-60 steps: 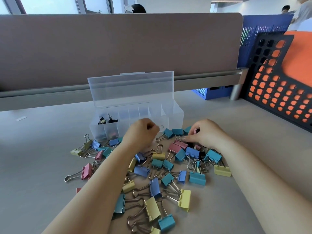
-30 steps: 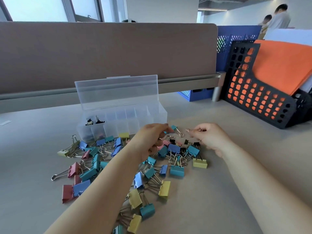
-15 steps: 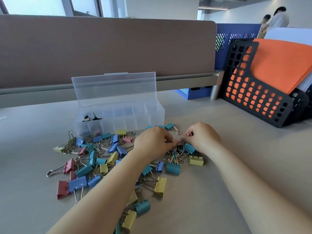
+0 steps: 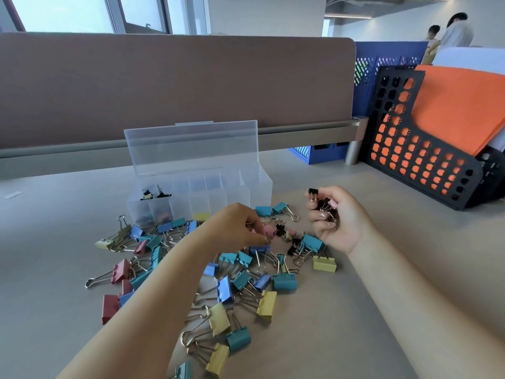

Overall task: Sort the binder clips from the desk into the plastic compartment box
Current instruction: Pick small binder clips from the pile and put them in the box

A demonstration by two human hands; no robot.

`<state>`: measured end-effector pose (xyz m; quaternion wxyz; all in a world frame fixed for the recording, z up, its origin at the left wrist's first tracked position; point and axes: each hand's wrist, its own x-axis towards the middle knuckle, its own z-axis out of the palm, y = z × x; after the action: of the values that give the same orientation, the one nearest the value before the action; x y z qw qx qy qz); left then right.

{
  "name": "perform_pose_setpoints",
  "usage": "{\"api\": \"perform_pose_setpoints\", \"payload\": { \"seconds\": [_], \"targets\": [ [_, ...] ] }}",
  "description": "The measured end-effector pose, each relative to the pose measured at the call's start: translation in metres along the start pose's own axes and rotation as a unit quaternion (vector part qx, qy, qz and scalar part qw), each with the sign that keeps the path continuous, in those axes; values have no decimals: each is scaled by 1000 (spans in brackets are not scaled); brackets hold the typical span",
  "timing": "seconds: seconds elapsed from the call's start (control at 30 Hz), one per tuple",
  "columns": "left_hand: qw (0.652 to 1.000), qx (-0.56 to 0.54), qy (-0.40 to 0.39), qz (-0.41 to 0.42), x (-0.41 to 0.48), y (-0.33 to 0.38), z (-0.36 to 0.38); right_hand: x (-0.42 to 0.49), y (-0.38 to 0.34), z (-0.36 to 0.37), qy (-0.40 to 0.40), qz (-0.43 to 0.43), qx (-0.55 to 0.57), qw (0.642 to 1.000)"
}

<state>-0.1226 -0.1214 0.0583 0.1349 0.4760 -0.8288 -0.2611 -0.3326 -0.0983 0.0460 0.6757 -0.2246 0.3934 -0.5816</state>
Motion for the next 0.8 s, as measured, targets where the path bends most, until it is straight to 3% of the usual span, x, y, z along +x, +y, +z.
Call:
{"api": "perform_pose_setpoints", "payload": {
  "seconds": [0.1,0.2,0.27,0.3,0.33,0.4,0.47,0.53,0.67,0.8],
  "targets": [
    [1000,19,-9,0,1,-6,-7,-2,-1,-1,-25,11,54,998],
    [999,-8,24,-32,3,-7,-10,-2,-1,1,-11,3,30,999],
    [988,-120,40,-83,3,-5,-11,-2,-2,5,-5,4,10,1000],
    [967,-225,36,-112,3,-5,-12,-1,-3,8,-5,10,4,1000],
    [927,-348,23,-139,3,-5,-15,-1,-4,11,-6,17,-1,1000],
    [805,-565,-16,-180,2,-9,-21,-1,-5,18,-11,39,-8,999],
    [694,-692,-43,-193,0,-16,-28,2,-3,31,-19,64,-13,998],
    [623,-757,-43,-191,-2,-24,-36,8,2,49,-24,83,-14,996],
    [525,-834,41,-168,-11,-46,-62,32,17,99,-34,98,9,995],
    [486,-840,179,-160,-19,-77,-99,59,34,158,-73,107,45,991]
  ]
}}
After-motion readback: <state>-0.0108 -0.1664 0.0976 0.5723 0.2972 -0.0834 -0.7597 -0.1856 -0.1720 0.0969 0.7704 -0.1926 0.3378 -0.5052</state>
